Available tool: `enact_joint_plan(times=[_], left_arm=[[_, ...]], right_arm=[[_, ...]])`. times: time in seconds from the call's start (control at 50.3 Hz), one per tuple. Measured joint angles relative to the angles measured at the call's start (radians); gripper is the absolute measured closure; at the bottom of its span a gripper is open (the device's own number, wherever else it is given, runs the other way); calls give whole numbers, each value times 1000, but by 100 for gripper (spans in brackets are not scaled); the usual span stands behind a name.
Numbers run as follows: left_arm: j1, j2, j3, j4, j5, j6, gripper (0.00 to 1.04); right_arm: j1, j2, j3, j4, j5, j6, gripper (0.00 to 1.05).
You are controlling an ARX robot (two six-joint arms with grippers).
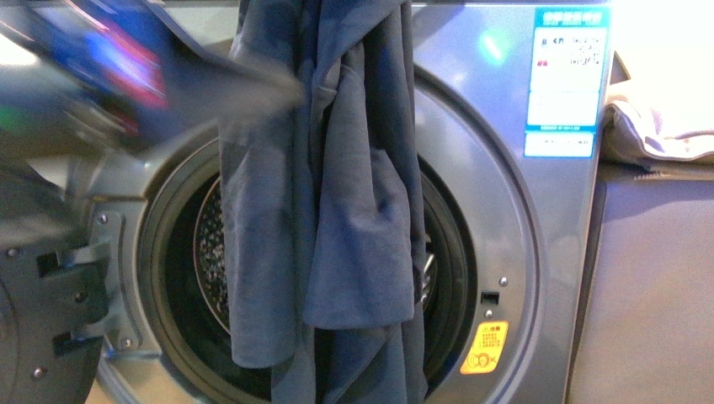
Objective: Put clothes into washing machine
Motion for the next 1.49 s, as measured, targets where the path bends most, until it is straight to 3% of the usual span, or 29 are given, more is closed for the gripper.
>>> enact_joint_plan(times=[0.358, 0.755, 1.014, 1.331, 1.49], left_arm=[[-52, 175, 38, 119, -212, 98, 6], [88, 159, -10, 329, -301, 69, 6], [111, 161, -10, 304, -252, 33, 6], [18, 179, -6, 332, -27, -132, 6], [-47, 190, 14, 308, -14, -150, 6]], right_arm=[[0, 0, 0, 0, 0, 0, 100], [0, 0, 0, 0, 0, 0, 100], [0, 0, 0, 0, 0, 0, 100], [0, 0, 0, 0, 0, 0, 100], [0, 0, 0, 0, 0, 0, 100]])
